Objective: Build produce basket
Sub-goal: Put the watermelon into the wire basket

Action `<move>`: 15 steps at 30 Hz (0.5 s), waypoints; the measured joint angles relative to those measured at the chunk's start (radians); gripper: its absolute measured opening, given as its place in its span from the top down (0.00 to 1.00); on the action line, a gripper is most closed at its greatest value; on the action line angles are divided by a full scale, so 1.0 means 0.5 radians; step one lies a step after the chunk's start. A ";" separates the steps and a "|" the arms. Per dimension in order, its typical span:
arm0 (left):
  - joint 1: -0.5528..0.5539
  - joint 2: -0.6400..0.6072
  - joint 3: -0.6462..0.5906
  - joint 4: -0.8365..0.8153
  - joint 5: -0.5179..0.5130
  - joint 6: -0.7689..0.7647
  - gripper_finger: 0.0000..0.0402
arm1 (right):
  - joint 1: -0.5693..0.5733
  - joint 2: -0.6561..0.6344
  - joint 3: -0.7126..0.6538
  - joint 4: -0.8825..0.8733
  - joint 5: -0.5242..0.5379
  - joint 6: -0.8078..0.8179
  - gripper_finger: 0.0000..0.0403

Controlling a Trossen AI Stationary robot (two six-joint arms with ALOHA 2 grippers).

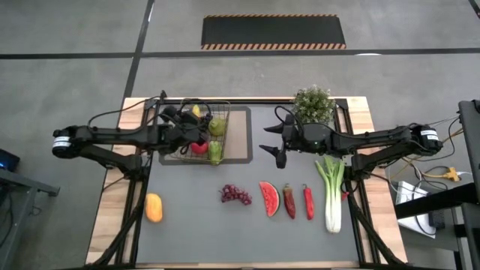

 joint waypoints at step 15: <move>-0.461 -0.007 0.108 0.394 0.181 0.344 0.50 | 0.177 0.001 0.028 -0.441 -0.561 1.007 0.29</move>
